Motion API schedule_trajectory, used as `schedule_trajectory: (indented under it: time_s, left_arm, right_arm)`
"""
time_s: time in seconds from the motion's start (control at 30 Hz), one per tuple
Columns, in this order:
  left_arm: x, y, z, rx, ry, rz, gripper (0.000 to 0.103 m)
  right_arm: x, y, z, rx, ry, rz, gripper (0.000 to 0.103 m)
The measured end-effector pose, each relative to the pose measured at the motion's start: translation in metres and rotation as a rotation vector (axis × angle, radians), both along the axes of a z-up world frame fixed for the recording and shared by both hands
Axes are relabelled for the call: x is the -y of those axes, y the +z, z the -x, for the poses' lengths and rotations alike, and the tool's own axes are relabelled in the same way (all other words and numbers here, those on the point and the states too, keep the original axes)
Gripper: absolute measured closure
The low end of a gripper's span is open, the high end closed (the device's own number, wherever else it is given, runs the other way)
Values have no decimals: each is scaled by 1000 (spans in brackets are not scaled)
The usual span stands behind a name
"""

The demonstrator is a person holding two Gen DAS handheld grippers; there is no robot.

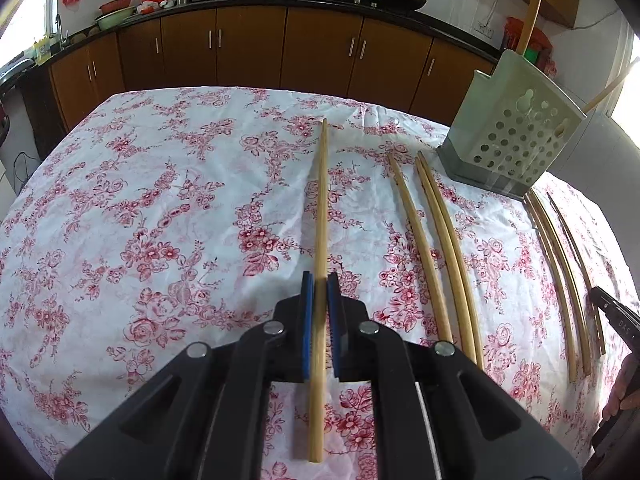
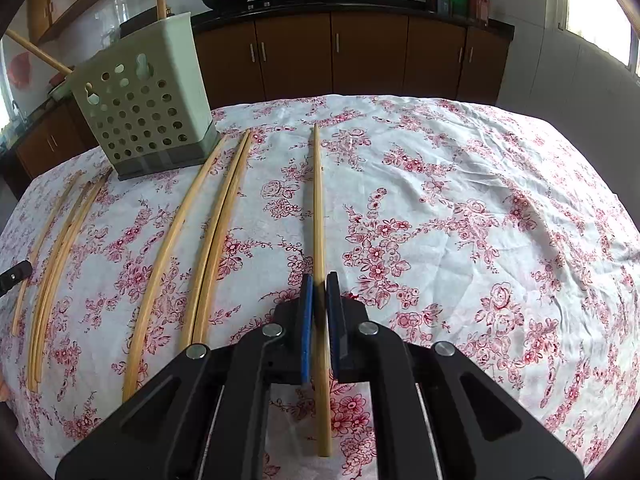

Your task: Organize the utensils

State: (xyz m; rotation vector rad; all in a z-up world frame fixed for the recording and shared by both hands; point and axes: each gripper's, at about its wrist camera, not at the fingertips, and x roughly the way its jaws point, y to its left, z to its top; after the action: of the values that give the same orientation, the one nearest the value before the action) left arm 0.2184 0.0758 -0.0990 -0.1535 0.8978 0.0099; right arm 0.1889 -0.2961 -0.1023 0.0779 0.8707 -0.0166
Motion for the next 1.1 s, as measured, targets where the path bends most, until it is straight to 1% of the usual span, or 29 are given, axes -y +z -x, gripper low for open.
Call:
schedule_trajectory:
  time_s: [1.1]
  left_arm:
    - [0,1,1,0,1,-2,93]
  right_arm:
    - [1,0,-1,0,3,-9,95]
